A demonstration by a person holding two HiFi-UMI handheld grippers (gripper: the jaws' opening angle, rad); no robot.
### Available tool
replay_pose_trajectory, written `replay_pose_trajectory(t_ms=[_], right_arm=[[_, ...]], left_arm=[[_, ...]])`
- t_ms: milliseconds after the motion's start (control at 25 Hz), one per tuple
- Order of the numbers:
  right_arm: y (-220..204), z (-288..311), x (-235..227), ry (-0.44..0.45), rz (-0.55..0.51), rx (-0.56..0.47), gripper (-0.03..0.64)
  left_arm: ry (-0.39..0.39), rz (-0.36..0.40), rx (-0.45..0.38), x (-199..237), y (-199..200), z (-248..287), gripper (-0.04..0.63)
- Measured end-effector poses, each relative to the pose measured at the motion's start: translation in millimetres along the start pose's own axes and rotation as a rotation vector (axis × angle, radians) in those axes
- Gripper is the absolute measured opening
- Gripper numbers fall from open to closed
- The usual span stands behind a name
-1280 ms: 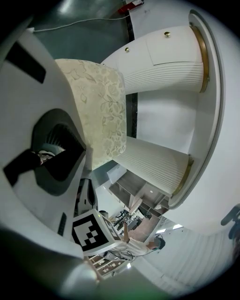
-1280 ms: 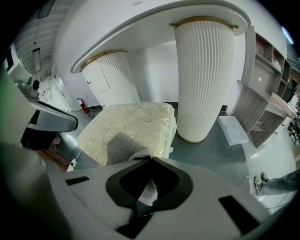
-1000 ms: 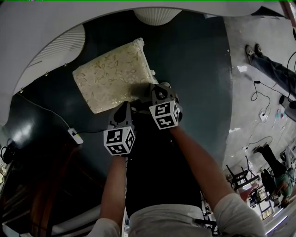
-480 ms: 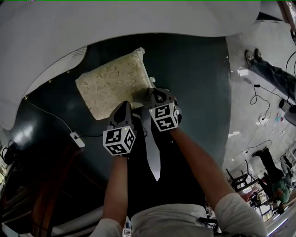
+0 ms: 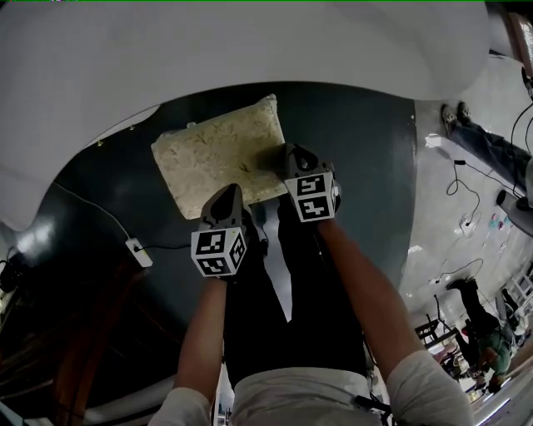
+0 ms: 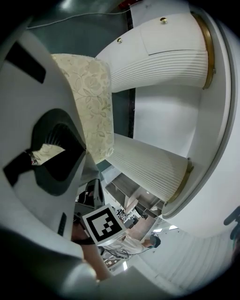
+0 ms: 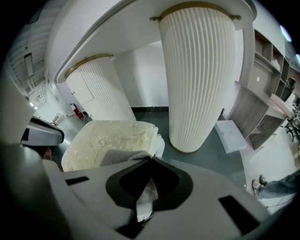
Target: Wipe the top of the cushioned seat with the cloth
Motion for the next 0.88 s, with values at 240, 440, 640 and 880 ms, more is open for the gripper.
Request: replay_pose_trajectory(t_ms=[240, 440, 640, 880], right_arm=[[9, 2, 16, -0.009, 0.005, 0.001, 0.014], [16, 8, 32, -0.008, 0.005, -0.006, 0.014], [23, 14, 50, -0.013, 0.011, -0.009, 0.014], [34, 20, 79, 0.017, -0.004, -0.017, 0.014]], left_arm=[[0.014, -0.036, -0.004, 27, 3, -4, 0.014], [0.016, -0.029, -0.009, 42, 6, -13, 0.014], [0.037, -0.048, -0.017, 65, 1, -29, 0.014], [0.057, -0.072, -0.019, 92, -6, -47, 0.014]])
Point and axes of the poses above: the fingertips, and each gripper's own axes: z forward along the fingers, x to its left, y out of its top, the point moved 6 cm from there along -z, backward along the fingers, and after that the axes turned 8 degrees about -z, right-handed, at the moved point
